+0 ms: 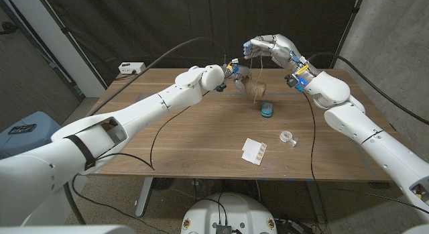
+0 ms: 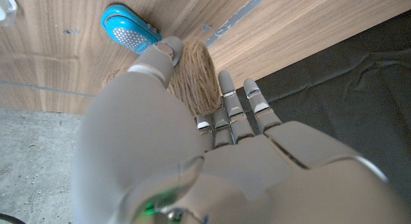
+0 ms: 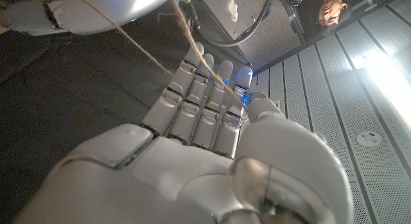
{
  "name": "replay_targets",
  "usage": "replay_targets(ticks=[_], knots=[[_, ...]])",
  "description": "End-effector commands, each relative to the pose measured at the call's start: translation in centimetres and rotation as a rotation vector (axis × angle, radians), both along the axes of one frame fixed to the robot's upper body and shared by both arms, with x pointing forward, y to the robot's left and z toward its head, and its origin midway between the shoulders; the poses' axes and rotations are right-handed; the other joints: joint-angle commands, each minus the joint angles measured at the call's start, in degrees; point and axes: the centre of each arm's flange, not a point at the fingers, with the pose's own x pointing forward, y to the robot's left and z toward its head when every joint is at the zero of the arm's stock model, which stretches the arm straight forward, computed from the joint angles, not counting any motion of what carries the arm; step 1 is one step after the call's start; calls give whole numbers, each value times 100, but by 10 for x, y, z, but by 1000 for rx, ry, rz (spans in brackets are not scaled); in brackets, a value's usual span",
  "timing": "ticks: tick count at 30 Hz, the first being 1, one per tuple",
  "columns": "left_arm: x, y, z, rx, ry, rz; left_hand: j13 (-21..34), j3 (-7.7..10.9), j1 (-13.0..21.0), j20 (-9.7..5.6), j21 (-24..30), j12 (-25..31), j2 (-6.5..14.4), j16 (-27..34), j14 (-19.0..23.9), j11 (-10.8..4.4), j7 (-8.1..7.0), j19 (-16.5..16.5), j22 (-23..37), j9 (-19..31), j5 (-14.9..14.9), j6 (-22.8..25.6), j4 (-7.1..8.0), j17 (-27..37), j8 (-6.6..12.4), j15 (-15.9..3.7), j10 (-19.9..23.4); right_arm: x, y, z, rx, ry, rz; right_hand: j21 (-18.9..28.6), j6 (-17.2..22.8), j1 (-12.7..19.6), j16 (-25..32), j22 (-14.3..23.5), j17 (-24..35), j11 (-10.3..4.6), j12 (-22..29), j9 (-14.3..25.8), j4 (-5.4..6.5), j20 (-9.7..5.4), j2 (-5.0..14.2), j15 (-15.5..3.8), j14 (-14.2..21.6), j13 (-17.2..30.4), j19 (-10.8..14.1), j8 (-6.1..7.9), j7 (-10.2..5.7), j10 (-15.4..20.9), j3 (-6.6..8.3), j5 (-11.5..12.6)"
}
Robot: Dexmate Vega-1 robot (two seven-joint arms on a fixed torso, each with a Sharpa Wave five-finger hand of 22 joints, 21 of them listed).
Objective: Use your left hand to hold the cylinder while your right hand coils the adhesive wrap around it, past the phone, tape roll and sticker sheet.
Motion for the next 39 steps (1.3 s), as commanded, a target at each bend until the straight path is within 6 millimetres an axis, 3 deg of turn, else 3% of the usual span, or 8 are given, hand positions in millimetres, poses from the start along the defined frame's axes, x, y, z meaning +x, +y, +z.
replay_targets(ticks=[1,19,39], knots=[[-7,-3,-9,21,12,-32,76,121,105,-32,32,25,317,-9,6,-373,-220,17,-2,225,21,499,113,9,1324,-19,412,6,-7,3,15,5,-33,66,41,46,34,30,43,30,-24,9,6,-218,-20,-793,67,22,95,-9,25,24,-1,1],[-14,-3,-14,43,4,-48,76,124,125,-41,51,18,317,-19,27,-389,-230,16,-12,228,17,500,105,4,1346,-37,420,14,-17,7,34,3,-72,57,69,67,66,34,101,33,-10,14,19,-350,17,-816,124,57,4,-28,32,72,14,8],[-19,5,-17,53,5,-78,79,128,137,-54,69,15,314,-41,43,-413,-261,8,-22,220,15,548,103,-9,1383,-58,438,17,-46,12,101,-2,-163,56,96,122,-5,32,73,7,-17,20,-3,-407,9,-844,116,78,-66,-46,3,89,65,15]])
